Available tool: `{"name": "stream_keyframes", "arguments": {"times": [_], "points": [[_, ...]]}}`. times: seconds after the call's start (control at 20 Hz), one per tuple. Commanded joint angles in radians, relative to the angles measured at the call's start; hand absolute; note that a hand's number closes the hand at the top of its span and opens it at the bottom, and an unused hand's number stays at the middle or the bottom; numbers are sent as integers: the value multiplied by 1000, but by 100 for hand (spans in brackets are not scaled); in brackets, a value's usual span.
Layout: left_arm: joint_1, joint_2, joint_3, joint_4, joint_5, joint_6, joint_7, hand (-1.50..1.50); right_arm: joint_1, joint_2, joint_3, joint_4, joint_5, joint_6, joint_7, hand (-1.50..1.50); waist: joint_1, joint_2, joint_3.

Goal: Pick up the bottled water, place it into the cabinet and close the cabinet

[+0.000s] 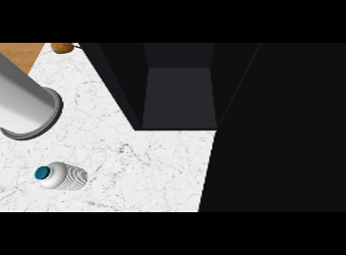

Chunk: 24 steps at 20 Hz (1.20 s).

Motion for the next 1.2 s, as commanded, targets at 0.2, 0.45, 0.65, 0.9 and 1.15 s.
{"name": "stream_keyframes", "arguments": {"times": [0.2,0.45,0.65,0.9,1.15], "points": [[-5,-70,-83,144,-149,-31,-157,-150,-14,-21,95,-111,157,-57,79,-150,-8,1,-1],[-80,-43,-37,315,-195,-37,-229,-150,3,-52,70,-113,121,-70,43,-150,-11,2,0],[-91,-63,-76,415,-244,-50,-315,-150,-9,-96,47,-171,90,-63,94,-150,-11,2,0],[-144,-43,-91,535,-272,-56,-364,-150,21,-90,107,-92,142,-100,11,-150,-9,1,0],[-135,-29,-89,654,-268,-85,-474,-150,15,-112,123,-138,159,-121,39,-150,-8,0,0]]}}
